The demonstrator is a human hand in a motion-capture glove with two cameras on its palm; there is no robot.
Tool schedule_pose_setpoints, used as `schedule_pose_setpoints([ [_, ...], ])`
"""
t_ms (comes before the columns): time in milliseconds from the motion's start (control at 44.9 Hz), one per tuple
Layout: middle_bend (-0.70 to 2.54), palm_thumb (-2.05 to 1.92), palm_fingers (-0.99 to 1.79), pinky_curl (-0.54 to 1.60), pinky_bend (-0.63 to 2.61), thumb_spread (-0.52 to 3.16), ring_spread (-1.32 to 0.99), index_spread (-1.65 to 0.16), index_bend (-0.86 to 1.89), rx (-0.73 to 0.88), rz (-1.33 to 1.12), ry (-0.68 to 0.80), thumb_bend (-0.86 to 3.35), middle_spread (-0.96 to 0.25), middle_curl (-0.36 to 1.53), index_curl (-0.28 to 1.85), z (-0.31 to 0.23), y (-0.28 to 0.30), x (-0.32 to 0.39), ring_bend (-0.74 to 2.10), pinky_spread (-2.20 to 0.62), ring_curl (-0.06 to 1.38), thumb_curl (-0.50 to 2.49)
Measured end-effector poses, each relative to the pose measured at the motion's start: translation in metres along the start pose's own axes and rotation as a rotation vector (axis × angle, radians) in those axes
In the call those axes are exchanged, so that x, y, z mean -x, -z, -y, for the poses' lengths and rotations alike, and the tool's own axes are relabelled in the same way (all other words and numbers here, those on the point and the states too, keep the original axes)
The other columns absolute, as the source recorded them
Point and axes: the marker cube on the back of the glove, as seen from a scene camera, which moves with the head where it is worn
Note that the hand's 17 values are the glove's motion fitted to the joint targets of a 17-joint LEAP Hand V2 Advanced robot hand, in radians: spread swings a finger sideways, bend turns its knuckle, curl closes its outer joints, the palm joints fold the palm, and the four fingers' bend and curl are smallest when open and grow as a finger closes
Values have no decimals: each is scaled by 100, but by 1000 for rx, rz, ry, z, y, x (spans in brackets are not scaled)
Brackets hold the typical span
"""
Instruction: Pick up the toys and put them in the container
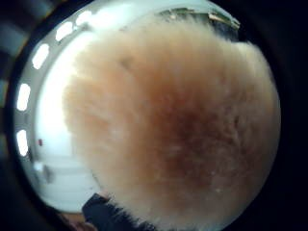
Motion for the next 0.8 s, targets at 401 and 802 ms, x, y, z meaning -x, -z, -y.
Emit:
schedule_pose_setpoints([
  [401,67,70,107,40,82,77,-46,-44,14,-104,135,312,17,-39,59,55,100,92,229,102,-49,45,68],
  [802,68,70,104,39,86,72,-46,-45,12,-67,189,539,14,-40,65,58,129,55,432,104,-48,46,80],
])
